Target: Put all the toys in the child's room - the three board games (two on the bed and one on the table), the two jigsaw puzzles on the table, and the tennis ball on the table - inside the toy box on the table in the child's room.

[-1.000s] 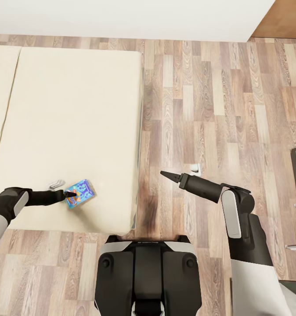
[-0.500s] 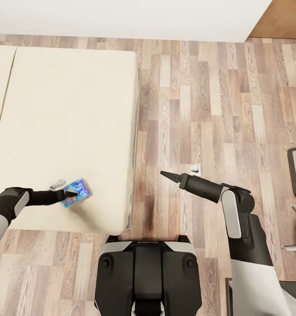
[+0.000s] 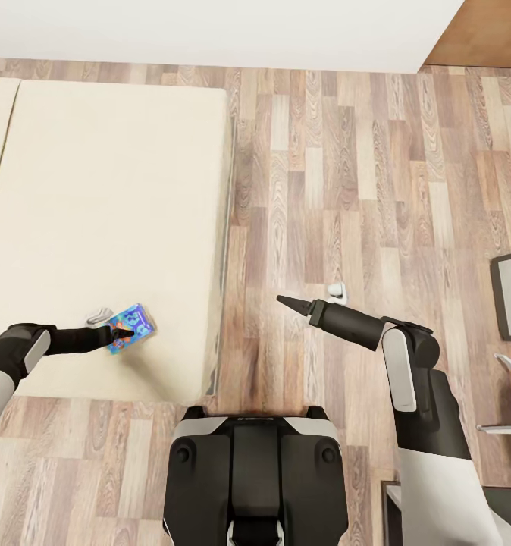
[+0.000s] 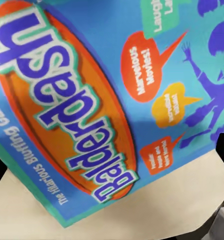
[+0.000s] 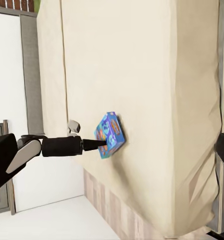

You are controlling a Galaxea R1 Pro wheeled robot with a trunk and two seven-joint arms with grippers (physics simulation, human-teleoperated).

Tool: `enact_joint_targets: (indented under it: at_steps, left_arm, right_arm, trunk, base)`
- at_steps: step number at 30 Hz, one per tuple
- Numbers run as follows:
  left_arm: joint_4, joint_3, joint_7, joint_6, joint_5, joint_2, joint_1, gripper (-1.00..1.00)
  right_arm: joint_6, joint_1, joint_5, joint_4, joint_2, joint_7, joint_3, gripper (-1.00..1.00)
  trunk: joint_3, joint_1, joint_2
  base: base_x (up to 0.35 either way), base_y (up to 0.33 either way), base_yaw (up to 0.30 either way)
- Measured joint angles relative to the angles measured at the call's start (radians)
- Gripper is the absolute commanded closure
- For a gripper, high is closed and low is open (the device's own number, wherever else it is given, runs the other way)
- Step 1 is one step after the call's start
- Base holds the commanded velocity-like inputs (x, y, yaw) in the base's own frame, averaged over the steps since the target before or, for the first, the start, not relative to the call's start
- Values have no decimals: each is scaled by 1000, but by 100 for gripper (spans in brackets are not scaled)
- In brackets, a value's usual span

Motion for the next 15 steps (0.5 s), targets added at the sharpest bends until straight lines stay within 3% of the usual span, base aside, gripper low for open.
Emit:
enact_joint_targets:
  at_steps: [15]
  left_arm:
    - [0,2,-1,2,5,1,0,-100]
  right_arm:
    - [0,0,0,0,0,0,0,-100]
  trunk:
    - [0,0,0]
  base:
    - [0,-106,0]
